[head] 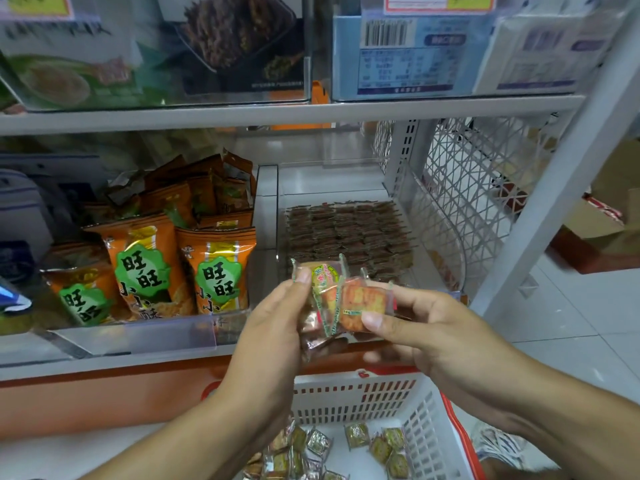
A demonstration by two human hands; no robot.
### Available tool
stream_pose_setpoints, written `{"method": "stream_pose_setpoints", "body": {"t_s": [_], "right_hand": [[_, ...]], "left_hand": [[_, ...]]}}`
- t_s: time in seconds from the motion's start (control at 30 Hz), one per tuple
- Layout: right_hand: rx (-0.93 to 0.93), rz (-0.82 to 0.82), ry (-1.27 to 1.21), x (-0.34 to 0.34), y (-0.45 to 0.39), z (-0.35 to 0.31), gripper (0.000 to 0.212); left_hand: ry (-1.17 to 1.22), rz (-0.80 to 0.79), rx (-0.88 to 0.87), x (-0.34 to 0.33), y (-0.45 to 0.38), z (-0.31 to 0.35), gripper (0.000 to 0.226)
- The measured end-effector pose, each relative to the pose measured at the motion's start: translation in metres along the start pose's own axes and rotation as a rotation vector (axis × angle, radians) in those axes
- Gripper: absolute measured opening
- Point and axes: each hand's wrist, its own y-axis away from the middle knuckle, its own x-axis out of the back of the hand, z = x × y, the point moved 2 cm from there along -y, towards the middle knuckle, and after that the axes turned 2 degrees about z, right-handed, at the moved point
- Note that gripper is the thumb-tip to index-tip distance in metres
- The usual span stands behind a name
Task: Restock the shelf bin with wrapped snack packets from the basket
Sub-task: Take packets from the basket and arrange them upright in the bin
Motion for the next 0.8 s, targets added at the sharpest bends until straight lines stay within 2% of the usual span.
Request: {"method": "stream_pose_setpoints", "body": {"t_s": [0.07, 0.13, 0.2, 0.23, 0.3, 0.37, 0.53, 0.6, 0.67, 0.7, 0.8], "right_hand": [[0.08, 0.046, 0.013, 0.002, -0.001, -0.003, 0.035], [0.284, 0.205, 0.192, 0.007, 0.0, -0.006, 0.035], [0.561, 0.375, 0.569, 0.008, 0.003, -0.011, 0.04], [0.679, 0.399, 0.721, 0.007, 0.004, -0.013, 0.044], [0.807, 0.387, 0.826, 0.005, 0.004, -0.01, 0.051], [0.804, 0.365, 0.783, 0.003, 0.001, -0.006, 0.053], [0.643, 0.245, 0.544, 0.001, -0.002, -0.002, 0.049], [0.573, 0.214, 0.468, 0.0, -0.003, -0.002, 0.035], [0.529, 0.231, 0.368, 0.0, -0.005, -0.002, 0.011], [0.508, 0.248, 0.32, 0.001, -0.007, -0.002, 0.011], [0.383, 0.264, 0.178, 0.008, -0.014, 0.002, 0.037]], "left_hand": [[0.028, 0.073, -0.012, 0.005, -0.003, 0.002, 0.039], [0.036, 0.107, 0.014, 0.008, -0.006, 0.002, 0.039], [-0.002, 0.058, 0.086, 0.008, -0.005, -0.001, 0.039], [-0.013, 0.015, 0.132, 0.005, -0.003, -0.003, 0.038], [-0.011, -0.059, 0.193, 0.0, 0.001, -0.007, 0.037], [0.002, -0.082, 0.204, -0.002, 0.004, -0.008, 0.038], [0.032, -0.071, 0.179, 0.0, 0.005, -0.003, 0.045], [0.016, -0.071, 0.164, 0.002, 0.005, -0.001, 0.05], [-0.008, -0.072, 0.155, 0.004, 0.006, -0.001, 0.051], [-0.019, -0.071, 0.151, 0.005, 0.006, -0.001, 0.051], [-0.058, -0.063, 0.123, 0.008, 0.006, -0.001, 0.045]]}}
